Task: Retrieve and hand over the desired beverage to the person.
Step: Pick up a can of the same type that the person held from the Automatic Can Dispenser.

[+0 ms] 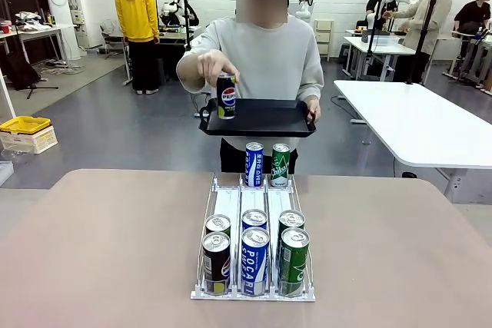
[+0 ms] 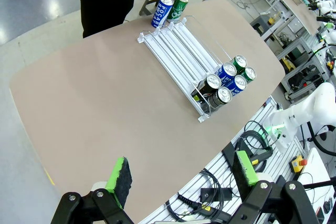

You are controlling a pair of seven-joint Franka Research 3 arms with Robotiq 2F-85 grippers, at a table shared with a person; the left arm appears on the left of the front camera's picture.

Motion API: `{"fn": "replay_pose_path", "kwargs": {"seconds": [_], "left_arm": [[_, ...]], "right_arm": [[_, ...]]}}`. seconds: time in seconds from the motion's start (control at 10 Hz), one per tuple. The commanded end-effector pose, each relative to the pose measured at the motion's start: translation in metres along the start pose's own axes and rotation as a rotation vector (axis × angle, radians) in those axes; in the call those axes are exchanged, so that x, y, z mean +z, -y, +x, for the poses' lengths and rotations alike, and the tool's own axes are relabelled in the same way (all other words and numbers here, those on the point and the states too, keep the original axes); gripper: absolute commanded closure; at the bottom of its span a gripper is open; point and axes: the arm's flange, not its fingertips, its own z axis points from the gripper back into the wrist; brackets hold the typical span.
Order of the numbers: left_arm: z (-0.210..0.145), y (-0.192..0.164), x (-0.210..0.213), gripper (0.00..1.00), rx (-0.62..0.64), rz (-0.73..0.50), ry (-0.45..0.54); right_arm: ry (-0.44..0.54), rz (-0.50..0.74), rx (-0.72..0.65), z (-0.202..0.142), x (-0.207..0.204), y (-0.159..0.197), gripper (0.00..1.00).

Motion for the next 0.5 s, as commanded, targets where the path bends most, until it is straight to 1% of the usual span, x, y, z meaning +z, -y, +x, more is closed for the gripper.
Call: {"fn": "replay_pose_path", "kwargs": {"seconds": [0.0, 0.4], "left_arm": [[-0.0002, -0.0001, -0.0001, 0.0, -0.002, -0.01, 0.001], [-0.0002, -0.0001, -0.0001, 0.0, -0.002, -0.01, 0.001]], "right_arm": [[0.009, 0.012, 0.008, 0.0021, -0.0019, 0.0004, 0.0], [0.009, 0.012, 0.008, 0.0021, -0.0019, 0.0004, 0.0]]}}
